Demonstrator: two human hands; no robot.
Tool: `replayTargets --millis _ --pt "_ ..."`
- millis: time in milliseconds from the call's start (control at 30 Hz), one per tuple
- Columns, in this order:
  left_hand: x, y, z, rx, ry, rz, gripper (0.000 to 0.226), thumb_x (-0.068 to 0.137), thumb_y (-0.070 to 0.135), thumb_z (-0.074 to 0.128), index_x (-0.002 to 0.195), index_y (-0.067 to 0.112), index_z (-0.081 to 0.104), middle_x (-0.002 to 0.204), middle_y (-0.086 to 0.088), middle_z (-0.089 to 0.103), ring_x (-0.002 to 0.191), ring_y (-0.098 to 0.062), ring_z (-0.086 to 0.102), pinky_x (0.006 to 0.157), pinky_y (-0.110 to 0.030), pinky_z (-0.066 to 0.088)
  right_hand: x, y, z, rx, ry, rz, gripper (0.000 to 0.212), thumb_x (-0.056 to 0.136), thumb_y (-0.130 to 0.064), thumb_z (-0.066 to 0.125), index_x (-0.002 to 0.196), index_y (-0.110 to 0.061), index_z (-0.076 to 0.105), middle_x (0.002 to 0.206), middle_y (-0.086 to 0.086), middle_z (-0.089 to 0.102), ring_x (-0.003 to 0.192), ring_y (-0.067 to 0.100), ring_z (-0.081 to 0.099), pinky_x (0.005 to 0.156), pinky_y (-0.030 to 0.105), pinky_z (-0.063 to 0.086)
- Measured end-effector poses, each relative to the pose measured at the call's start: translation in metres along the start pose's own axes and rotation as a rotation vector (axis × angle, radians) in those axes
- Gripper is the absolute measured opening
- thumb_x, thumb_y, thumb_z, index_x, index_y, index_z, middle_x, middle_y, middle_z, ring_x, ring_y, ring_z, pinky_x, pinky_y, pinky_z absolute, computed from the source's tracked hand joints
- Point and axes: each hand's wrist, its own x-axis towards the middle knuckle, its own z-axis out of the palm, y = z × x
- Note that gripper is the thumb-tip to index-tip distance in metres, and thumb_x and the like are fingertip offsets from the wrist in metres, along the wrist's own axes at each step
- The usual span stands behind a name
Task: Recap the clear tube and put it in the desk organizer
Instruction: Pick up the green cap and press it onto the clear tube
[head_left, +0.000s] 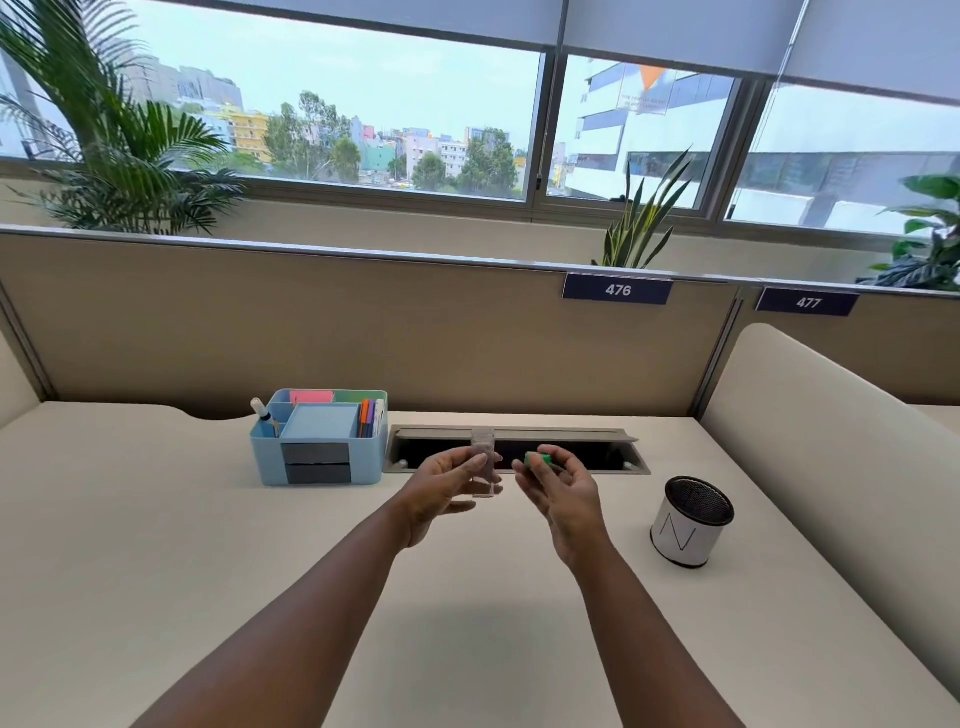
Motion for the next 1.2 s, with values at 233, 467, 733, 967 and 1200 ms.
replayTargets --millis 233,467,733,967,1200 --pt "-0.002 0.006 0.006 -0.007 -0.091 -0.032 0.013 0.093 0.022 0.049 0.096 0.027 0.061 0.079 0.000 0.055 0.065 -0.009 0.052 0.065 -0.025 0.059 0.003 -0.018 0.012 -0.037 -0.110 -0.123 0.021 0.088 -0.015 0.052 0.106 -0.018 0.063 0.095 -0.003 0.067 0.090 0.007 0.058 0.075 0.022 0.042" --pt "-0.001 0.009 0.007 0.029 -0.074 -0.010 0.015 0.094 0.026 0.046 0.094 0.031 0.060 0.078 0.002 0.050 0.066 -0.008 0.045 0.062 -0.024 0.049 0.001 -0.018 0.014 -0.089 -0.142 -0.185 0.023 0.085 0.000 0.055 0.106 0.001 0.061 0.086 0.004 0.067 0.069 0.001 0.066 0.065 0.010 0.054" --pt "-0.001 0.011 0.003 0.086 -0.050 0.010 0.017 0.095 0.022 0.045 0.091 0.030 0.060 0.076 0.002 0.045 0.066 -0.008 0.040 0.063 -0.024 0.039 0.000 -0.020 0.011 -0.349 -0.165 -0.228 0.026 0.083 -0.001 0.059 0.109 -0.001 0.062 0.097 0.008 0.067 0.071 -0.001 0.066 0.068 0.010 0.054" --pt "-0.003 0.010 -0.003 0.206 -0.023 0.029 0.014 0.094 0.021 0.049 0.089 0.031 0.058 0.075 0.003 0.045 0.068 -0.008 0.038 0.060 -0.022 0.035 -0.001 -0.029 0.002 -0.532 -0.292 -0.195 0.025 0.079 0.005 0.062 0.097 -0.012 0.066 0.098 0.014 0.068 0.075 0.003 0.067 0.074 0.013 0.055" --pt "-0.003 0.008 -0.001 0.249 -0.052 0.002 0.011 0.094 0.025 0.047 0.092 0.027 0.058 0.071 0.004 0.043 0.062 -0.007 0.037 0.056 -0.020 0.034 0.000 -0.035 -0.003 -0.635 -0.302 -0.165 0.027 0.078 0.010 0.061 0.104 0.004 0.062 0.107 0.033 0.064 0.075 0.013 0.064 0.071 0.014 0.056"
